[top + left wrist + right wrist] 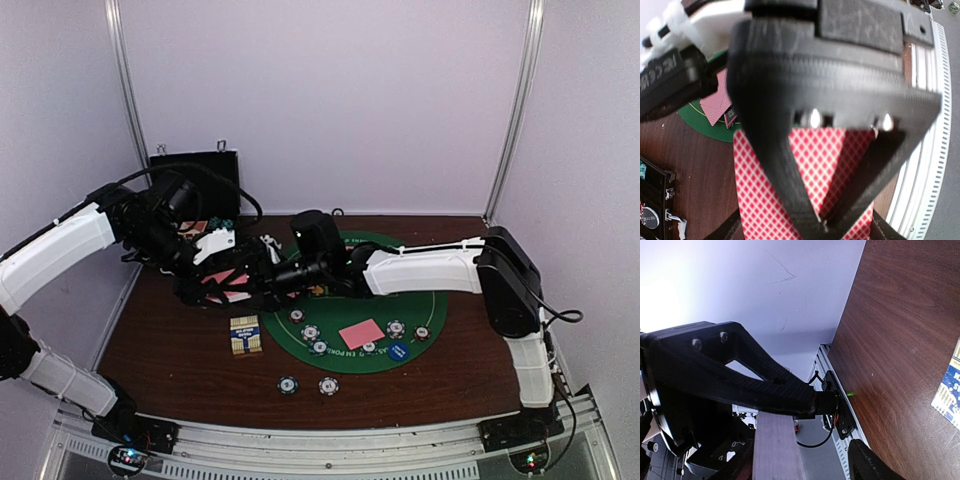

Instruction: Distribute texas hold em gaming equipment

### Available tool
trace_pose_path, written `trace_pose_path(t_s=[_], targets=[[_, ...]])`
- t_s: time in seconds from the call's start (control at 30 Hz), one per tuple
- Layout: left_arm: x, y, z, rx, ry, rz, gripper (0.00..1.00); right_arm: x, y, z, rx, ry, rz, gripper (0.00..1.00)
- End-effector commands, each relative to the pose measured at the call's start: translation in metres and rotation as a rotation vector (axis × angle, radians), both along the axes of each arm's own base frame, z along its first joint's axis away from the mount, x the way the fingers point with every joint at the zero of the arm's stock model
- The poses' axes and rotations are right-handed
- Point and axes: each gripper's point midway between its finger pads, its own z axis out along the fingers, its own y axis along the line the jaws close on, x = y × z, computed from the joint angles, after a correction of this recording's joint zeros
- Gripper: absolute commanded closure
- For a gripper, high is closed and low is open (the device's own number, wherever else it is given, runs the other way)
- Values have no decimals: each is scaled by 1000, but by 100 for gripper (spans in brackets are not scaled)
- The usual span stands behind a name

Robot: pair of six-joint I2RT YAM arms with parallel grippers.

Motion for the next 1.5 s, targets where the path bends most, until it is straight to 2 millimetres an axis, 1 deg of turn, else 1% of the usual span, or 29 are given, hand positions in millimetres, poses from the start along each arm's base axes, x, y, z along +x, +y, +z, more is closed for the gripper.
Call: trace_pose_path(t_s=[0.0, 0.17, 0.3, 0.57, 0.97, 1.13, 1.4, 1.43, 1.47], targets=[[4, -6, 19, -56, -43, -5, 100, 20, -25, -19, -76, 15, -71, 41], [3, -5, 19, -54, -43, -4, 100, 23, -33, -18, -79, 11, -79, 46], [3, -5, 18, -54, -42, -4, 100, 22, -36, -8, -68, 0, -73, 50], [3, -5, 17, -50, -39, -4, 100, 26, -51, 12, -54, -29, -86, 60], [3, -3, 16, -41, -41, 1, 100, 18, -61, 50, 6, -43, -85, 91], [3, -3, 16, -39, -43, 0, 100, 16, -63, 63, 56, -17, -83, 100], [3, -2, 14, -33, -44, -1, 100, 14, -64, 66, 83, 10, -78, 99], [3, -2, 14, -33, -45, -1, 100, 13, -64, 64, 77, 16, -78, 90], [3, -2, 14, -34, -46, -2, 100, 13, -64, 63, 74, 18, -78, 78]])
